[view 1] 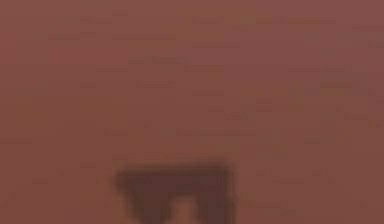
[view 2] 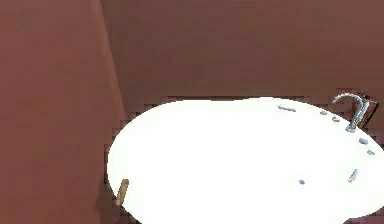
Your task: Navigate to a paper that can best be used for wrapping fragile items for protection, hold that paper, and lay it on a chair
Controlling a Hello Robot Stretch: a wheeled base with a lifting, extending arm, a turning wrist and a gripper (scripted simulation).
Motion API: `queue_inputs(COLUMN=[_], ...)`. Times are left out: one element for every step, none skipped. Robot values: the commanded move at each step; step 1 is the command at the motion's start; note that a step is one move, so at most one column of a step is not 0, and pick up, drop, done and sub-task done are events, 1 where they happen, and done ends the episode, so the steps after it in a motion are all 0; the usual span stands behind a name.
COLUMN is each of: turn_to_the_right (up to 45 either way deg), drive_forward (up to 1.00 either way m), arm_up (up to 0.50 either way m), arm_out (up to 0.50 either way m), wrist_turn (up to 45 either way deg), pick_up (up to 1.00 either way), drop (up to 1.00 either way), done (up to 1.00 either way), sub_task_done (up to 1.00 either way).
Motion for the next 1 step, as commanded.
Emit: queue_inputs(turn_to_the_right=[6.0], drive_forward=[0.0], arm_up=[0.0], arm_out=[0.0], wrist_turn=[0.0], pick_up=[0.0], drop=[0.0], done=[0.0], sub_task_done=[0.0])
